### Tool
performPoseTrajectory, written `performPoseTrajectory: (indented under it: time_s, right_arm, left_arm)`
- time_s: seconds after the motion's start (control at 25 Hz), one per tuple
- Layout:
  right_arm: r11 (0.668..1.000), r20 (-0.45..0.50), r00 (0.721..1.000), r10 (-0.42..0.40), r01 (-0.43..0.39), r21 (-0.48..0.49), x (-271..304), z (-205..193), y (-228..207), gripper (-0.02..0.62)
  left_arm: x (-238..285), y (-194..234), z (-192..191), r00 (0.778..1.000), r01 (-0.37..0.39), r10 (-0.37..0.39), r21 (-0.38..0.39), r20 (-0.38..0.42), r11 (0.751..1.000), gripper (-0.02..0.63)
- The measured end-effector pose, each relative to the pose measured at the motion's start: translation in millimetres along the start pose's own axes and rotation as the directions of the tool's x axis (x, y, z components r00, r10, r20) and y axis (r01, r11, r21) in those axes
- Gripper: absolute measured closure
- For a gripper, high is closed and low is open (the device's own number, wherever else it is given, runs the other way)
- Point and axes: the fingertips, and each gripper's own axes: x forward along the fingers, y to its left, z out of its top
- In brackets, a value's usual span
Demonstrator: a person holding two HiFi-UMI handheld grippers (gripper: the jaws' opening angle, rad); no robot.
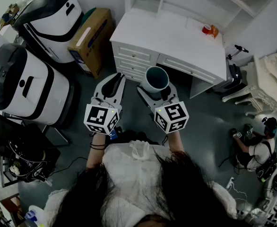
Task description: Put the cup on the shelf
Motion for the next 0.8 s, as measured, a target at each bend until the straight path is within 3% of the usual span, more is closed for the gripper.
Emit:
performPoseTrajectory:
  time_s: [0.2, 0.44, 0.8]
  right_arm:
    - [1.0, -0.009, 1.0, 0.014, -0.014, 0.002, -3.0, -5.0, 13.4, 0.238]
    - [0.997, 0.004, 1.0, 0.021, -0.021, 0.072, -1.1, -7.2, 24.9, 0.238]
    - [0.998, -0.001, 1.0, 0.023, -0.022, 0.057, 18.7, -9.6, 47.8, 0.238]
  left_arm:
    - [-9.1, -1.5, -4.3, 1.0, 0.003, -0.003, -0.012, -0.011, 1.0, 0.551]
    - [-23.0, 3.5, -10.5, 1.0, 0.004, -0.005, -0.021, -0.022, 1.0, 0.551]
    - [-45.6, 25.8, -12.8, 0.999, 0.006, -0.006, -0.015, -0.036, 1.0, 0.551]
